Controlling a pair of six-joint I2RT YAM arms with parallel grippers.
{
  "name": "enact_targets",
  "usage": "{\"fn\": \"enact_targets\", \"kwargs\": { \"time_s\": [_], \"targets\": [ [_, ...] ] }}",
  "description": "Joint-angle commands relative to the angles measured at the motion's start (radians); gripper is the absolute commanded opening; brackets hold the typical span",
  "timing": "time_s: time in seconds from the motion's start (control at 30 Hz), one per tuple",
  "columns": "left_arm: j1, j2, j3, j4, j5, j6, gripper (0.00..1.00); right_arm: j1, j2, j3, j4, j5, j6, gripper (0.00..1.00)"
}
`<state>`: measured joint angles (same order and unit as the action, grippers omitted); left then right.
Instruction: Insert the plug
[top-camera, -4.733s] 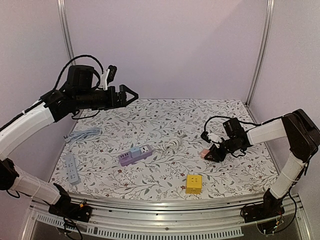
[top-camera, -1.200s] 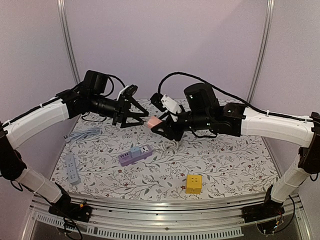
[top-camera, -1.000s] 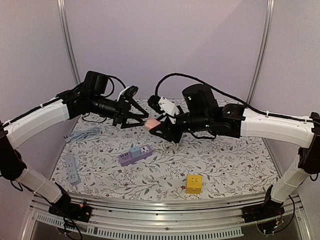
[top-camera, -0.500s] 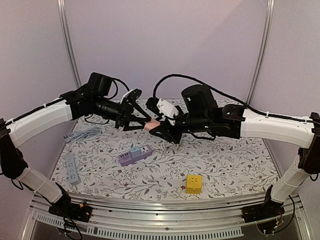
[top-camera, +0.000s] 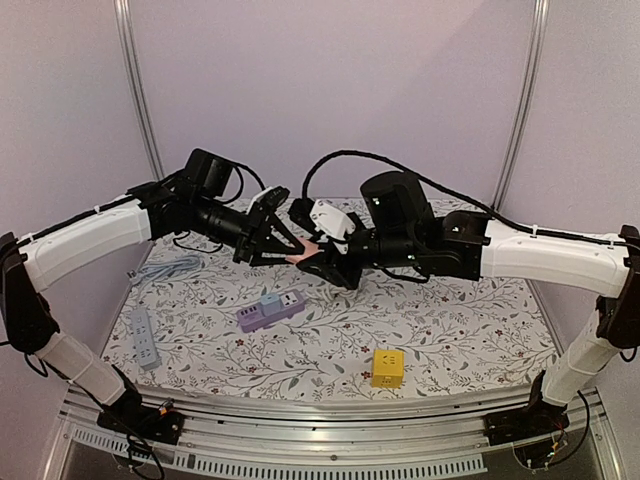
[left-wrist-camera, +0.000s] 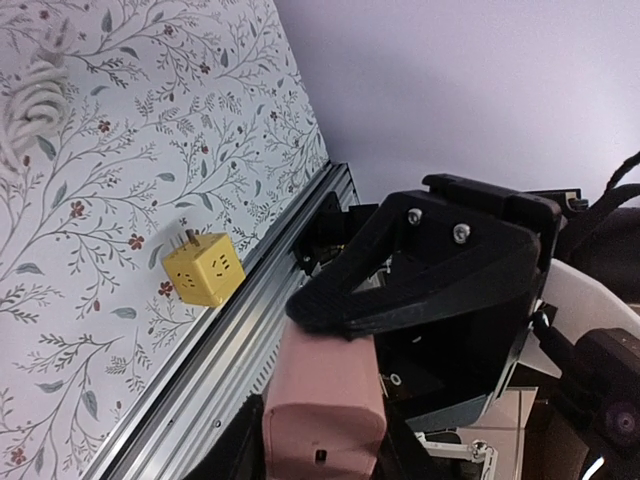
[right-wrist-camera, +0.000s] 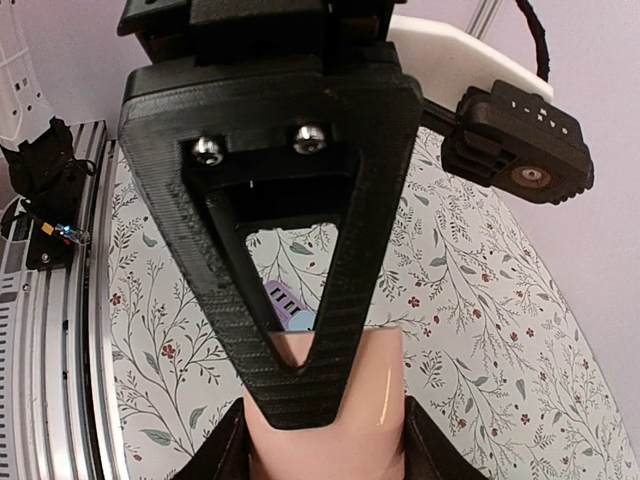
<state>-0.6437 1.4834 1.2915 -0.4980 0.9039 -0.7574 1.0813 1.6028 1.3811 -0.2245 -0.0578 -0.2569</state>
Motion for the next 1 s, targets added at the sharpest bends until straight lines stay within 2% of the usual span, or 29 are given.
{"fn": "enact_targets", "kwargs": {
  "time_s": [0.0, 0.1, 0.4, 0.53, 0.77, 0.9, 0.97],
  "targets": [
    [-0.013, 0.01, 0.025, -0.038, -0.009, 0.015, 0.33, 0.012, 0.002, 0.008, 0.013, 0.029, -0.017, 0.0],
    [-0.013, 0.013, 0.026, -0.038, -0.007, 0.01, 0.29, 0.017, 0.002, 0.005, 0.015, 0.037, -0.024, 0.0],
    [-0.02, 0.027, 0.039, -0.037, -0.004, 0.003, 0.24, 0.026, 0.0, -0.002, 0.022, 0.05, -0.041, 0.0],
    [-0.022, 0.03, 0.043, -0.037, -0.003, 0.002, 0.32, 0.027, -0.004, -0.007, 0.023, 0.053, -0.047, 0.0],
    [-0.022, 0.037, 0.039, -0.037, 0.0, 0.005, 0.34, 0.028, 0.0, -0.007, 0.019, 0.049, -0.055, 0.0],
    [-0.022, 0.038, 0.04, -0.037, -0.001, 0.008, 0.42, 0.03, 0.002, -0.005, 0.024, 0.045, -0.057, 0.0],
    [-0.022, 0.041, 0.04, -0.037, 0.0, 0.01, 0.42, 0.029, 0.002, -0.005, 0.026, 0.043, -0.06, 0.0]
  ]
}}
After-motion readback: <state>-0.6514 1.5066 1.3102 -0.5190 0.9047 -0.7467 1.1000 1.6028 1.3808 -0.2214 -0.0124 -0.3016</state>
